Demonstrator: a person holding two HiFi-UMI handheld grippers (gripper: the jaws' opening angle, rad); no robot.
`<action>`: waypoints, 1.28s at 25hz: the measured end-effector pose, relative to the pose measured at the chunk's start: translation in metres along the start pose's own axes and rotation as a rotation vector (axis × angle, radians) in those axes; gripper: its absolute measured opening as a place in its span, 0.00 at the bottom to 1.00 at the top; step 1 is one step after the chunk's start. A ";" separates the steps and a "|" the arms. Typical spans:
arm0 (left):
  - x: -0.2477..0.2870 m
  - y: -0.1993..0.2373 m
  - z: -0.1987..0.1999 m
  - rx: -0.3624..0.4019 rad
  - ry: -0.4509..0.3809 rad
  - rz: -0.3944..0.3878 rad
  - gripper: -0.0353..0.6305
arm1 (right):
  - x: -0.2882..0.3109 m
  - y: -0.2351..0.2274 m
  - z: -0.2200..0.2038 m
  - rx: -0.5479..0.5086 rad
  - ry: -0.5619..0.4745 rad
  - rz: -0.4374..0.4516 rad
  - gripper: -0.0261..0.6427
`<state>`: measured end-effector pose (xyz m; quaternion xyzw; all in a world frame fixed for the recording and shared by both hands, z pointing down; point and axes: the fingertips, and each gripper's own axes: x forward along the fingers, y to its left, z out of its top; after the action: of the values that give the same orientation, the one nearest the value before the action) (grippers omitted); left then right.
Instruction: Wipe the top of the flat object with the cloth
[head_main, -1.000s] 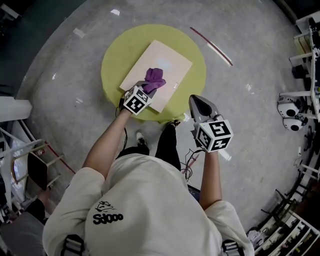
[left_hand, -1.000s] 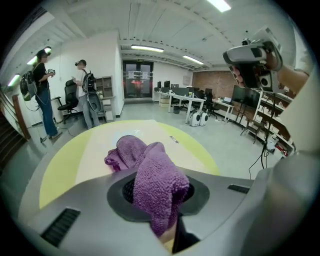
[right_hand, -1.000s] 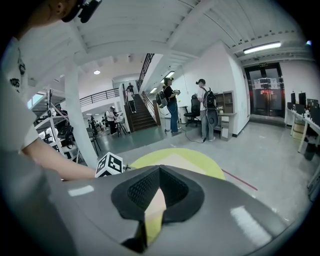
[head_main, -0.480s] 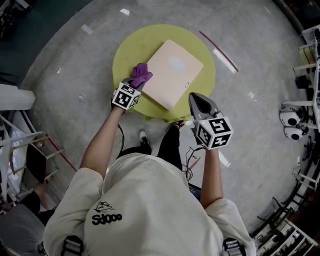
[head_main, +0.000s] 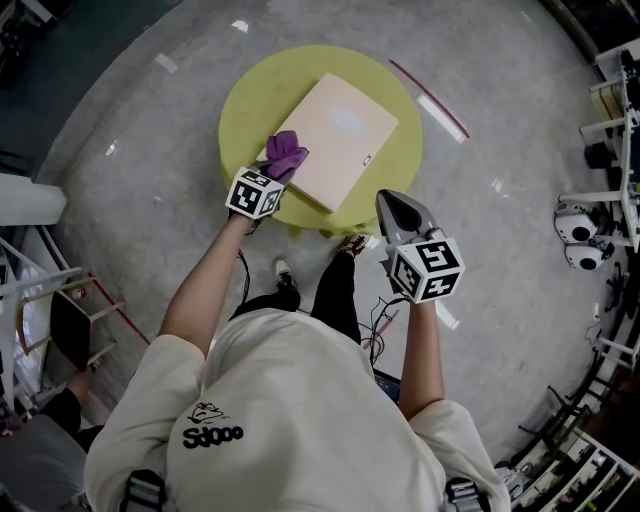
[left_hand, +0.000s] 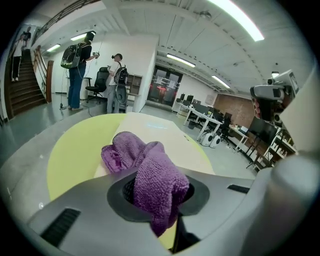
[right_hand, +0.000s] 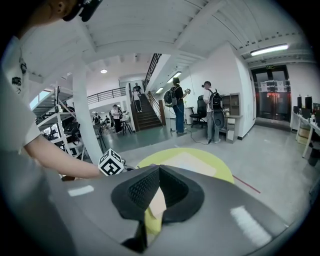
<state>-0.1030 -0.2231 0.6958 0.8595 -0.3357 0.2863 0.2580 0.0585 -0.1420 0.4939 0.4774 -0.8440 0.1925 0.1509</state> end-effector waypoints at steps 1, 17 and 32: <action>0.003 -0.008 0.000 0.004 0.000 -0.013 0.16 | -0.004 -0.002 -0.002 0.004 -0.001 -0.008 0.05; 0.055 -0.155 -0.009 0.185 0.075 -0.232 0.16 | -0.070 -0.022 -0.055 0.105 -0.015 -0.149 0.05; 0.016 -0.168 0.062 0.261 -0.166 -0.218 0.16 | -0.106 -0.035 -0.042 0.087 -0.063 -0.240 0.05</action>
<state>0.0485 -0.1612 0.6210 0.9377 -0.2206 0.2258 0.1451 0.1442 -0.0600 0.4905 0.5869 -0.7759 0.1945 0.1255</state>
